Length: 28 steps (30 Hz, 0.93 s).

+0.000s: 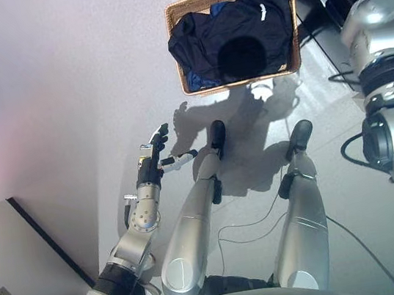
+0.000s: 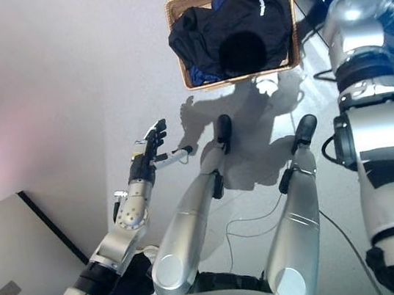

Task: Put the clothes in the basket into the washing machine.

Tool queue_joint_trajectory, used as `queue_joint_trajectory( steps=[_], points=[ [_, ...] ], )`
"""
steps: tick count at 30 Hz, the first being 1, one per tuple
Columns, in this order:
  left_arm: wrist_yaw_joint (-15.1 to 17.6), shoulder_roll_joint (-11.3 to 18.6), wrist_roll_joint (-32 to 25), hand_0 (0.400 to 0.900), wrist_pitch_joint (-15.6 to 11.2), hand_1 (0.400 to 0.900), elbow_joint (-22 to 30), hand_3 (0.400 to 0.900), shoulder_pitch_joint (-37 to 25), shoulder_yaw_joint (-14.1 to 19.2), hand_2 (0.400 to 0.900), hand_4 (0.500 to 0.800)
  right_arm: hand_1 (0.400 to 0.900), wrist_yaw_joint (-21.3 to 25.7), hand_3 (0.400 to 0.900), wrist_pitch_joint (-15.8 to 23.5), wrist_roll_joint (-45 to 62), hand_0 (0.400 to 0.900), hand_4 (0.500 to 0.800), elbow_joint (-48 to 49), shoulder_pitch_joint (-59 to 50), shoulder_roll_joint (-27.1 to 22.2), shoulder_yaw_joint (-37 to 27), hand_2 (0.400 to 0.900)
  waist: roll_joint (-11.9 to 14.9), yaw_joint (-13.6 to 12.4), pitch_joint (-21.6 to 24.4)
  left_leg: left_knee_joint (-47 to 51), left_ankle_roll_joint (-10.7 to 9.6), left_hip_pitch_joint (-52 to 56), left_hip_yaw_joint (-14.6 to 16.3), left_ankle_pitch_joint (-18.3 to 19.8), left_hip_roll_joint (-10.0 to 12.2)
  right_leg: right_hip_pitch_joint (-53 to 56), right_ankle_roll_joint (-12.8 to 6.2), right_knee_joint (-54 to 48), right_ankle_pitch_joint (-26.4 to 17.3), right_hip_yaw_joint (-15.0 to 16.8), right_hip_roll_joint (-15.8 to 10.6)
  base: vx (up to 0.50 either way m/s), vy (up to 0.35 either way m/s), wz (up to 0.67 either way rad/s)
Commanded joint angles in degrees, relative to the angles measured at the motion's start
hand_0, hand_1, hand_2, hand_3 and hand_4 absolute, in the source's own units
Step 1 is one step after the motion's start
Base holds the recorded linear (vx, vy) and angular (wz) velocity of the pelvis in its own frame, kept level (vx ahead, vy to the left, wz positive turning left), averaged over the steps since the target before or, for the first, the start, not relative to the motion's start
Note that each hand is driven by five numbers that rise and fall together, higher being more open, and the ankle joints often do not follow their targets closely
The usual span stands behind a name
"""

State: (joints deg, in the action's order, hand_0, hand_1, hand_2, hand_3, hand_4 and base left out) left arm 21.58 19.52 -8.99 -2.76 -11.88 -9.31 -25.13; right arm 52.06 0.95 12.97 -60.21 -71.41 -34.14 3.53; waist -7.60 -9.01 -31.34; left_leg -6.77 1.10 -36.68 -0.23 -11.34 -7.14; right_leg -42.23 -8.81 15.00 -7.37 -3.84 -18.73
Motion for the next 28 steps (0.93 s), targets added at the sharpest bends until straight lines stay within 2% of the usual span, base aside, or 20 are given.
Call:
queue_joint_trajectory(
  steps=[1,3,4,7,8,9,10,11,12,13,14,15,16,17,19,20,21,23,24,28],
  points=[
    [1.8,-1.2,2.4,0.900,-2.6,0.900,2.1,0.900,1.0,-0.2,0.900,0.800,0.900,4.6,0.900,2.1,-7.8,0.900,0.800,10.5,5.4,-0.5,3.3,0.900,-4.8,2.2,1.5,-8.4,-2.8,-1.4,-1.6,9.9,0.0,2.8,-0.79,-2.0,-0.1,-0.6,1.1,-0.02,0.002,-0.08],
    [2.1,-1.9,2.8,0.900,-2.0,0.900,1.4,0.900,1.1,0.3,0.900,0.800,0.900,4.2,0.900,2.3,-8.6,0.900,0.800,13.3,9.9,3.0,2.4,0.900,-4.0,2.8,1.5,-8.5,-2.6,-0.8,-1.4,10.0,0.1,3.5,-0.65,-2.2,-0.1,-0.7,1.5,0.00,-0.004,-0.10],
    [2.1,-1.8,2.8,0.900,-2.0,0.900,1.4,0.900,1.3,0.3,0.900,0.800,0.900,4.3,0.900,2.1,-8.7,0.900,0.800,13.7,10.3,3.1,2.2,0.900,-3.9,2.8,1.5,-8.5,-2.6,-0.6,-1.4,10.0,0.1,3.6,-0.65,-2.3,-0.1,-0.7,1.5,0.00,-0.012,-0.09],
    [2.3,-2.9,2.9,0.900,-1.6,0.900,0.8,0.900,2.1,1.8,0.900,0.800,0.900,1.8,0.900,3.0,-10.6,0.900,0.800,19.7,19.7,9.8,2.3,0.900,-2.5,4.2,1.5,-8.1,-2.5,0.3,-1.3,9.7,0.5,4.9,-0.43,-2.8,-0.5,-0.9,1.9,-0.01,-0.010,-0.09],
    [2.1,-3.3,2.8,0.900,-1.5,0.900,0.8,0.900,2.7,2.5,0.900,0.800,0.900,0.0,0.900,3.1,-11.2,0.900,0.800,22.0,23.3,11.4,2.8,0.900,-1.9,4.8,1.5,-8.0,-2.5,0.9,-1.1,9.7,0.7,5.5,-0.34,-2.9,-0.4,-1.0,2.1,0.03,-0.014,-0.18],
    [1.9,-3.5,2.7,0.900,-1.2,0.900,-0.2,0.900,3.8,3.9,0.900,0.800,0.900,-5.3,0.900,4.6,-8.9,0.900,0.800,24.0,30.4,14.0,3.6,0.900,-0.5,5.9,1.5,-7.7,-2.6,2.5,-1.2,10.2,1.3,7.0,-0.23,-3.0,-0.1,-1.2,2.6,0.03,-0.010,-0.15],
    [1.9,-3.5,2.7,0.900,-1.2,0.900,-0.2,0.900,3.9,3.9,0.900,0.800,0.900,-5.3,0.900,4.6,-8.9,0.900,0.800,24.1,30.6,14.1,3.6,0.900,-0.5,6.0,1.5,-7.6,-2.6,2.7,-1.2,10.1,1.3,7.2,-0.23,-3.1,-0.1,-1.3,2.6,0.03,-0.013,-0.17],
    [1.5,-3.7,2.2,0.900,-1.0,0.900,-0.9,0.900,4.6,4.7,0.900,0.800,0.900,-7.8,0.900,5.0,-6.7,0.900,0.800,23.7,33.8,14.9,3.3,0.900,0.4,6.5,1.5,-7.2,-2.6,3.6,-1.1,10.1,1.5,8.0,-0.18,-3.3,-0.1,-1.5,2.9,0.02,-0.038,-0.12],
    [0.8,-3.2,2.1,0.900,-0.7,0.900,-2.2,0.900,5.5,6.0,0.900,0.800,0.900,-13.1,0.900,6.2,-1.3,0.900,0.800,22.7,39.0,16.2,2.8,0.900,1.7,7.1,1.5,-6.3,-2.8,5.8,-1.1,10.0,2.0,10.2,-0.18,-4.0,-0.1,-1.9,3.3,0.05,-0.066,-0.15],
    [0.4,-3.3,1.6,0.900,-0.3,0.900,-3.5,0.900,5.8,6.6,0.900,0.800,0.900,-14.2,0.900,6.3,1.3,0.900,0.800,21.0,41.3,16.8,1.9,0.900,2.6,7.4,1.5,-5.5,-2.9,7.3,-1.3,9.8,2.2,11.8,-0.21,-4.5,-0.2,-2.2,3.5,0.05,-0.062,-0.08],
    [0.4,-3.3,1.6,0.900,-0.4,0.900,-3.6,0.900,5.8,6.6,0.900,0.800,0.900,-14.2,0.900,6.3,1.3,0.900,0.800,21.0,41.4,16.8,1.9,0.900,2.6,7.5,1.5,-5.3,-2.9,7.6,-1.3,9.7,2.2,12.1,-0.21,-4.7,-0.2,-2.3,3.5,0.06,-0.070,-0.07],
    [-0.9,-3.3,1.2,0.900,0.1,0.900,-6.4,0.900,5.9,7.3,0.900,0.800,0.900,-17.9,0.900,6.2,6.9,0.900,0.800,16.7,44.5,17.0,0.1,0.900,3.7,7.7,1.6,-4.2,-3.1,10.5,-1.4,9.7,2.7,15.1,-0.28,-5.7,-0.2,-3.0,4.0,0.02,-0.038,-0.03],
    [-0.9,-3.3,1.2,0.900,0.1,0.900,-6.5,0.900,5.9,7.3,0.900,0.800,0.900,-17.9,0.900,6.2,6.9,0.900,0.800,16.7,44.4,17.0,0.1,0.900,3.8,7.7,1.6,-3.9,-3.0,10.5,-1.5,9.3,2.5,15.1,-0.29,-6.0,-0.6,-3.0,3.9,0.07,-0.096,-0.05],
    [-2.8,-3.5,1.0,0.900,0.1,0.900,-9.6,0.900,6.1,8.6,0.900,0.800,0.900,-23.3,0.900,5.0,7.6,0.900,0.800,10.5,47.4,15.5,-0.9,0.900,4.5,7.6,2.3,-2.6,-3.3,13.4,-1.9,9.4,3.0,18.4,-0.43,-6.8,-0.1,-4.0,4.6,0.09,-0.079,0.02],
    [-4.4,-3.5,0.7,0.900,0.0,0.900,-11.9,0.900,6.2,9.4,0.900,0.800,0.900,-25.3,0.900,4.0,7.8,0.900,0.800,4.0,49.3,14.2,-2.8,0.900,4.9,7.4,3.6,-0.8,-3.3,16.2,-2.3,9.2,3.5,21.1,-0.50,-8.1,0.0,-4.6,5.1,0.10,-0.078,0.04],
    [-4.4,-3.5,0.7,0.900,0.0,0.900,-11.9,0.900,6.1,9.4,0.900,0.800,0.900,-25.3,0.900,4.0,7.8,0.900,0.800,3.9,49.2,14.2,-2.8,0.900,4.9,7.5,3.7,-0.6,-3.3,16.1,-2.3,8.8,3.4,21.0,-0.50,-8.3,-0.3,-4.7,5.0,0.10,-0.078,0.10],
    [-6.4,-3.4,0.9,0.900,-0.1,0.900,-14.3,0.900,6.5,10.2,0.900,0.800,0.900,-28.3,0.900,1.6,6.6,0.900,0.800,-4.0,51.8,12.5,-4.8,0.900,5.2,7.1,5.3,1.2,-3.4,18.9,-2.8,8.7,4.0,23.6,-0.58,-9.2,0.1,-5.4,5.6,0.06,-0.049,0.10],
    [-7.2,-3.1,0.9,0.900,-0.1,0.900,-14.6,0.900,6.8,10.8,0.900,0.800,0.900,-28.9,0.900,0.9,5.8,0.900,0.800,-6.5,53.0,11.7,-6.0,0.900,5.2,7.2,6.3,2.6,-3.4,20.0,-3.1,8.0,4.2,24.7,-0.65,-10.0,-0.1,-5.7,5.7,0.10,-0.067,0.13],
    [-8.2,-2.8,0.9,0.900,-0.1,0.900,-15.4,0.900,7.7,12.1,0.900,0.800,0.900,-29.6,0.900,-0.3,5.9,0.900,0.800,-10.0,56.2,10.9,-9.3,0.900,5.4,7.3,8.0,4.4,-3.6,21.9,-3.2,7.6,4.7,26.5,-0.79,-10.7,0.1,-6.4,6.0,0.10,-0.066,0.12],
    [-9.3,-2.3,1.5,0.900,0.2,0.900,-15.7,0.900,9.9,13.7,0.900,0.800,0.900,-29.8,0.900,-1.2,6.7,0.900,0.800,-12.3,59.9,10.3,-14.0,0.900,5.4,7.7,10.2,7.4,-3.8,25.4,-3.3,7.0,5.3,29.2,-0.85,-12.0,0.6,-6.9,6.4,0.08,-0.036,0.06]
  ],
)
